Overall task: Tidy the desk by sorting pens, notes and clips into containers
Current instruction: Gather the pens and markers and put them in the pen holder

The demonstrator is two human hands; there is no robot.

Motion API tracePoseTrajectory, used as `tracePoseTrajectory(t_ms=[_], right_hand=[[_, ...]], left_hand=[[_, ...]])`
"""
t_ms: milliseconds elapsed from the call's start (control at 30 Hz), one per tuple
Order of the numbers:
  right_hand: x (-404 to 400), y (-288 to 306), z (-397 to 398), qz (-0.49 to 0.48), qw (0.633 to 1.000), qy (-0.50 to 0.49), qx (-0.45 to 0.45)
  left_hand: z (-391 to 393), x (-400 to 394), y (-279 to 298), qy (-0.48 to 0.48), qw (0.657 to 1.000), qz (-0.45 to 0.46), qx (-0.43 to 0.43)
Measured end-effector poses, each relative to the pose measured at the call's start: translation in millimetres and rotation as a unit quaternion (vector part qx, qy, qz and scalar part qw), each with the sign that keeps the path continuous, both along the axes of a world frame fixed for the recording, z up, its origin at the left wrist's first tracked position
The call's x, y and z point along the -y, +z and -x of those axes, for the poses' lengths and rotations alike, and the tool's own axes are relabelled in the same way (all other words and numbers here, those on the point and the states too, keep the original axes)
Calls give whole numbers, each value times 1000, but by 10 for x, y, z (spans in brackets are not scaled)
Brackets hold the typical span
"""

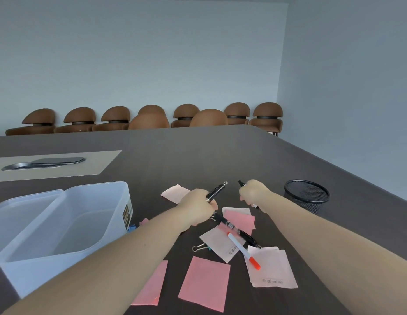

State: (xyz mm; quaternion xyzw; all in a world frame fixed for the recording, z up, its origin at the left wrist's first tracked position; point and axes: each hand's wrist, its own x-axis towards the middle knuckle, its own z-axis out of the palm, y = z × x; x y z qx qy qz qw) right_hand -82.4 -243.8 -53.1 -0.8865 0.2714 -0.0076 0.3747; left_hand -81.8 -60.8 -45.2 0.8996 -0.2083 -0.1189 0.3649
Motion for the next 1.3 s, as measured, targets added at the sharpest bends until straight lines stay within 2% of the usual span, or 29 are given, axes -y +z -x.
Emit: tracePoseTrajectory(t_ms=[133,233,433,533,600,733,833,967,1100,1167,1233,1300], right_hand=[[102,-47,87,-79,996,-40,-9],[92,-53,118,-95,995,-41,-13],[12,-43,90,-67,997,-15,-29],[-3,-51,76,-119,992,-28,-34],[-26,-31,95,-109,993,-21,-37],[-170,85,210,-40,998,32,-44],[-324,201,366,25,991,101,-88],[-519,317,547,65,939,218,-258],[-632,243,525,140,891,257,-347],[-687,234,514,144,896,253,-335],[-738,255,495,148,919,236,-278],[-786,293,456,109,950,194,-218]], left_hand=[[31,184,-57,-66,996,-28,-51],[26,267,-166,-115,989,-81,-51],[-10,304,-163,-133,977,-169,7],[-25,236,-111,-149,963,-226,-3],[-56,167,-75,-136,964,-229,-20],[-171,-7,-3,-2,994,-108,3],[-288,-171,31,87,996,-30,10],[-358,-377,35,141,990,19,-2],[-287,-466,38,143,979,135,-49],[-246,-491,11,140,969,187,-80],[-222,-508,-15,142,961,221,-91],[-233,-519,-36,156,949,255,-97]])
